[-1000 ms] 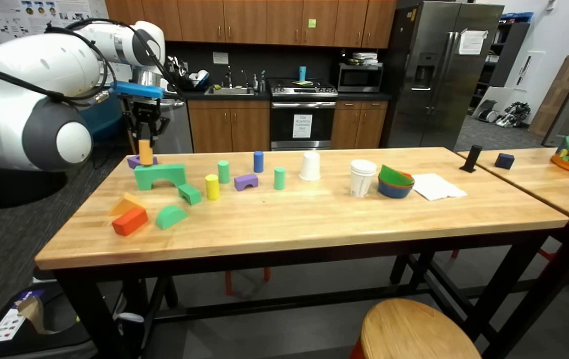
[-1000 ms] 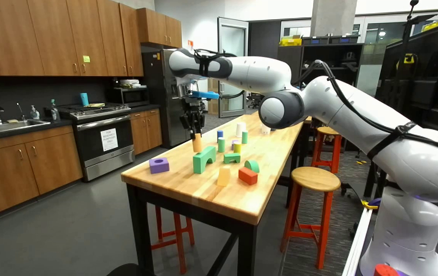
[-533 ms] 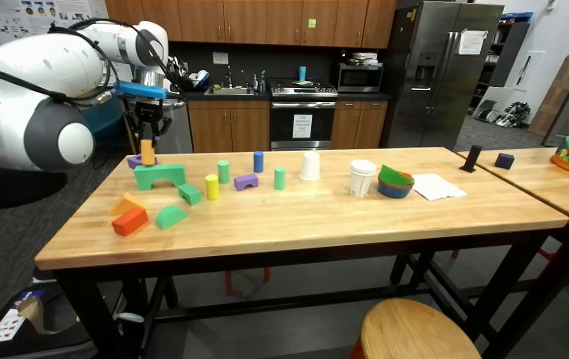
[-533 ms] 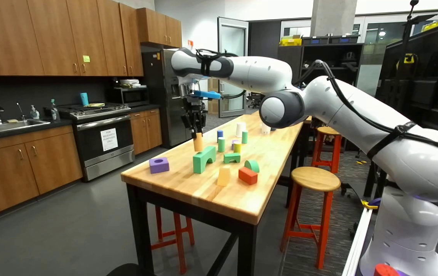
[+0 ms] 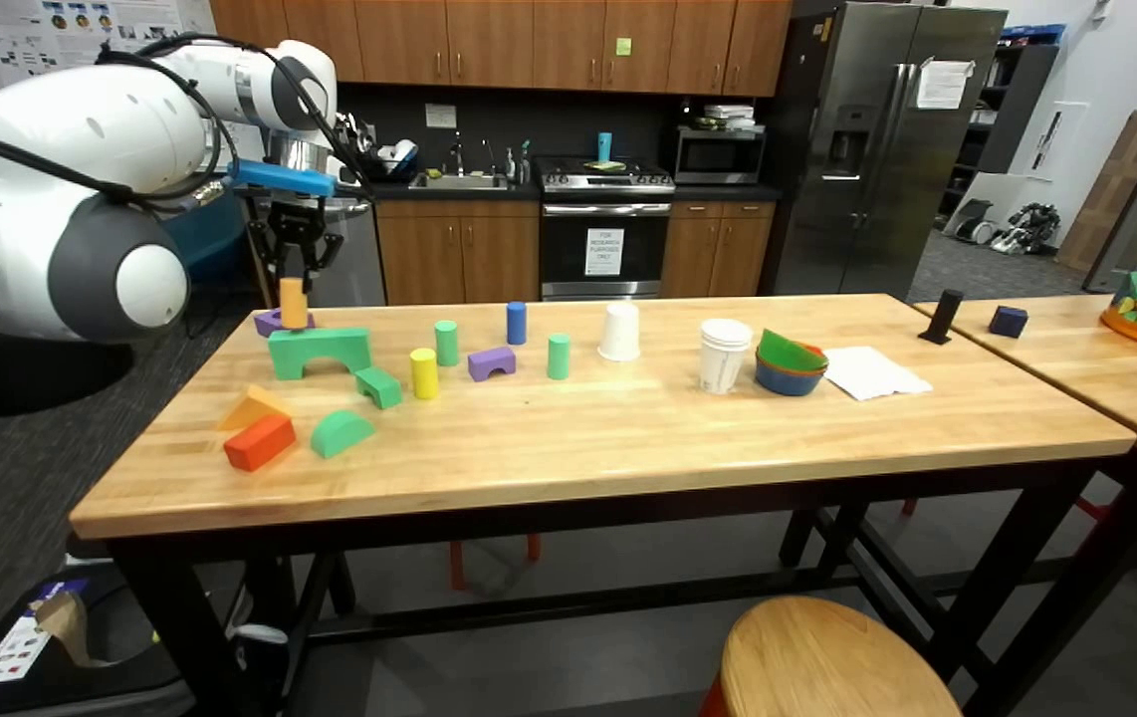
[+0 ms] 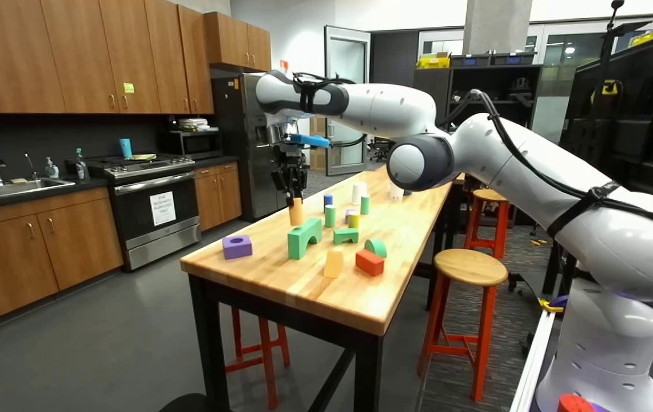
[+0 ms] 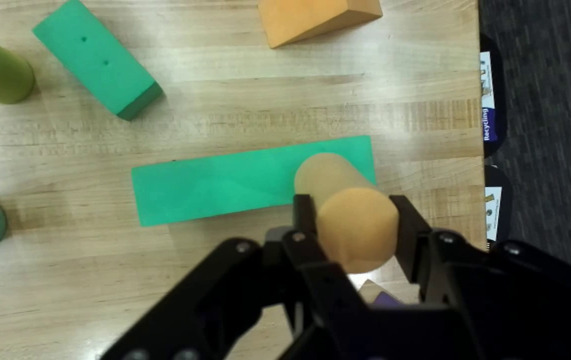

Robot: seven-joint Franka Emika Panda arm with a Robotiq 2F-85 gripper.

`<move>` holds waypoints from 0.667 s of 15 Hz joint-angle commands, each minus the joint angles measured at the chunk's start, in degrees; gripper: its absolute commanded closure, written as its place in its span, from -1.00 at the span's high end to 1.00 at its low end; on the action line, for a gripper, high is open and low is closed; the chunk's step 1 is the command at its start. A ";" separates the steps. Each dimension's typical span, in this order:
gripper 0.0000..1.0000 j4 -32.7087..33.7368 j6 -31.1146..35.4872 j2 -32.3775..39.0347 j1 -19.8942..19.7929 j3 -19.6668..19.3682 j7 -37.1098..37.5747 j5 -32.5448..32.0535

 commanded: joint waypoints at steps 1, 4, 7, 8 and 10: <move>-0.70 -1.48 -0.96 -1.61 -0.20 0.34 -1.03 0.22; -0.70 -1.43 -0.60 -1.56 -0.07 0.16 -0.87 0.03; -0.70 -1.41 -0.67 -1.63 -0.10 0.23 -0.77 0.13; -0.70 -1.41 -0.66 -1.64 -0.12 0.23 -0.81 0.13; -0.70 -1.41 -0.68 -1.66 -0.12 0.25 -0.83 0.15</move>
